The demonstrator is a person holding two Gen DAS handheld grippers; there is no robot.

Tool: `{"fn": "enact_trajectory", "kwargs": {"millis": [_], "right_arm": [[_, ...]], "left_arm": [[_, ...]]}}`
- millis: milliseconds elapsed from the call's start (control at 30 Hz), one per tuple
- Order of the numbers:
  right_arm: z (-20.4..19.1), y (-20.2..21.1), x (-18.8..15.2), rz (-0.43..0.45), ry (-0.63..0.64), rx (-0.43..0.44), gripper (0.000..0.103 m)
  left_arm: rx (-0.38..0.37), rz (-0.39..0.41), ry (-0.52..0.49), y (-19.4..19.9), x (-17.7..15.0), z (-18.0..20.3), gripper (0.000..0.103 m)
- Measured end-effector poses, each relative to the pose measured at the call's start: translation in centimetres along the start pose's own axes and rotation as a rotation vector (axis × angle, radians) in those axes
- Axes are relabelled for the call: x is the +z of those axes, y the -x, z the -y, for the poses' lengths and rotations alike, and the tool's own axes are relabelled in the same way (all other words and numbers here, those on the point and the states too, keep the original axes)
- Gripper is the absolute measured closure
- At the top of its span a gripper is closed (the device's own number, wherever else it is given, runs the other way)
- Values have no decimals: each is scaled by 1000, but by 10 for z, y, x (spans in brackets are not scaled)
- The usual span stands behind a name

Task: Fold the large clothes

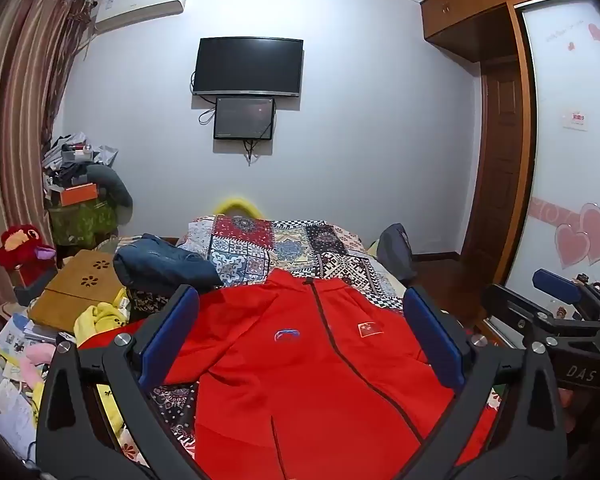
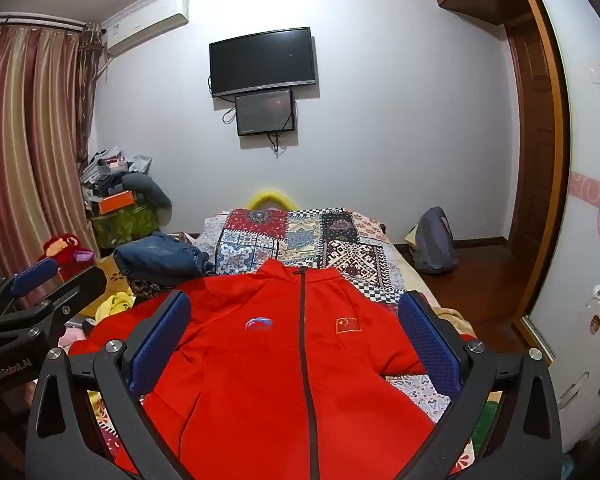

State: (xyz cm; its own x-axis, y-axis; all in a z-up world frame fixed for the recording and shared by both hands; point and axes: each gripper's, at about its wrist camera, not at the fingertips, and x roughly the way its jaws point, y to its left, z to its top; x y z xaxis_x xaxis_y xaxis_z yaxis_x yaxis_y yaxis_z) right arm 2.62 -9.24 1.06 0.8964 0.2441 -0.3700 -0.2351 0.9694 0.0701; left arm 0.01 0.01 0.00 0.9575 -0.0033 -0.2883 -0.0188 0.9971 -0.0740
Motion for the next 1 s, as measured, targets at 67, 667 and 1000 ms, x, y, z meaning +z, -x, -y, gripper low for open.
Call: {"fn": "enact_trajectory", "kwargs": {"millis": [67,667,1000], "right_arm": [[0,0,0,-4,-2,0,0],[-3,0,-1,-6,-11,-2,0],[-2,-3,1,-5,-13,0,0]], "left_arm": [[-4,-1,2,0,0,0,0],[8,15,-12,3,-1,2,0],[11,13,-10,3,-2,3,0]]}}
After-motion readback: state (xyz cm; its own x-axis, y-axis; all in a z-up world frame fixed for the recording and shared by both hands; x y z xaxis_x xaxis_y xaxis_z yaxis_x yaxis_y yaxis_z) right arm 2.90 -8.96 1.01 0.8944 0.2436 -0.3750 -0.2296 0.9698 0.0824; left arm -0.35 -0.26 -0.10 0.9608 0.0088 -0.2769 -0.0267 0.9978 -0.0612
